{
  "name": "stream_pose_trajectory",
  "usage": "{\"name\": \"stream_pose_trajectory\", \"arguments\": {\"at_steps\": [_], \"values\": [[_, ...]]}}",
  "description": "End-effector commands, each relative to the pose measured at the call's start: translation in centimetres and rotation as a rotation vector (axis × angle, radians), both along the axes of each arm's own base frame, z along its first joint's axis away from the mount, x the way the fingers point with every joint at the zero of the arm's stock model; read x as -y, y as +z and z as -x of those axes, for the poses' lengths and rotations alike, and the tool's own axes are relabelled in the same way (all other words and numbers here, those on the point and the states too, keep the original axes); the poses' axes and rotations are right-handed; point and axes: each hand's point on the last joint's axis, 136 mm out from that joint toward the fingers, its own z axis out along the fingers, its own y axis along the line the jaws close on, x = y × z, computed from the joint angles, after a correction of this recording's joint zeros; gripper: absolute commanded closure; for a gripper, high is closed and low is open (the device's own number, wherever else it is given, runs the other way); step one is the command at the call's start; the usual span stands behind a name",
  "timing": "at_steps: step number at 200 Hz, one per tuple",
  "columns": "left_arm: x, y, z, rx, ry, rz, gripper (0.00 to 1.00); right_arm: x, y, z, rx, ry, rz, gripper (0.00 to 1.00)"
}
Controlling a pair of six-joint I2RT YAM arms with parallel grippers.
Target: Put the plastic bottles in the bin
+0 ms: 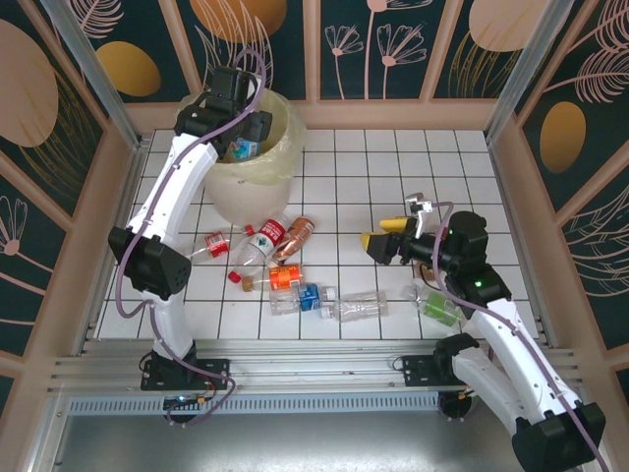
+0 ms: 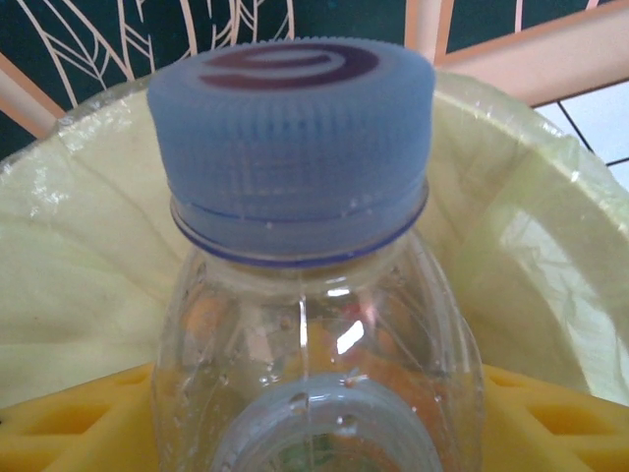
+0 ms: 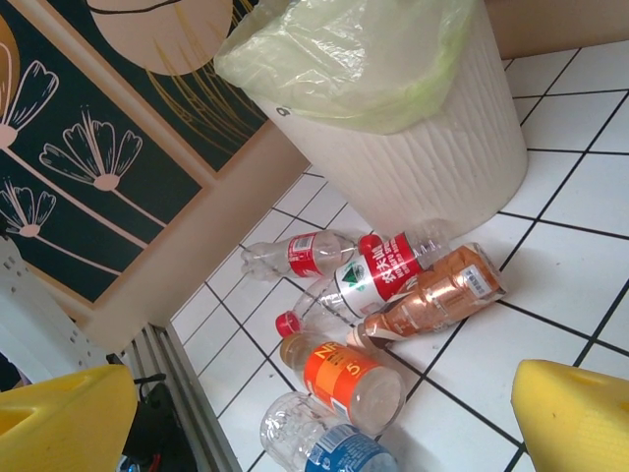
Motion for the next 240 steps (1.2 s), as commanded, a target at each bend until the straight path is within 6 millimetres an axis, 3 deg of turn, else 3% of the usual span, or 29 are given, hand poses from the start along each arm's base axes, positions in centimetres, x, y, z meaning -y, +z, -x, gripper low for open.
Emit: {"name": "stream_pose_trajectory", "arguments": {"at_steps": [1,45,76,122,180,196,218,240], "values": [[-0.4,-1.7,0.3,-0.049,-0.007,-0.042,0.3,-0.4,1.5,0.5,0.046,0.035,-0.005,0.02],[0.0,-4.8,1.7,-0.159,-0.037,-0.033,0.26,-0.4,1.1,0.1,0.029,0.033,0.001,0.02],[0.6,-5.3,2.0,-0.182,-0.053,-0.004,0.18,-0.4,0.9,-0.1,0.023,0.026,0.008,0.02],[2.5,-1.5,2.1,-0.125,-0.107,0.125,0.13,-0.3,0.9,-0.2,0.019,0.017,0.009,0.02],[0.7,5.3,2.7,0.042,-0.006,0.191,0.13,0.4,0.0,-1.4,-0.055,-0.076,0.054,0.03],[1.6,7.2,3.9,0.08,-0.071,0.25,0.13,0.0,-0.8,-1.4,-0.095,-0.083,0.077,0.04],[3.8,8.3,7.5,0.074,-0.248,0.342,0.08,-0.3,-1.8,-1.4,-0.147,-0.118,0.121,0.04],[5.8,6.8,11.4,0.017,-0.377,0.432,0.07,-0.7,-2.6,-0.9,-0.203,-0.117,0.133,0.04]]}}
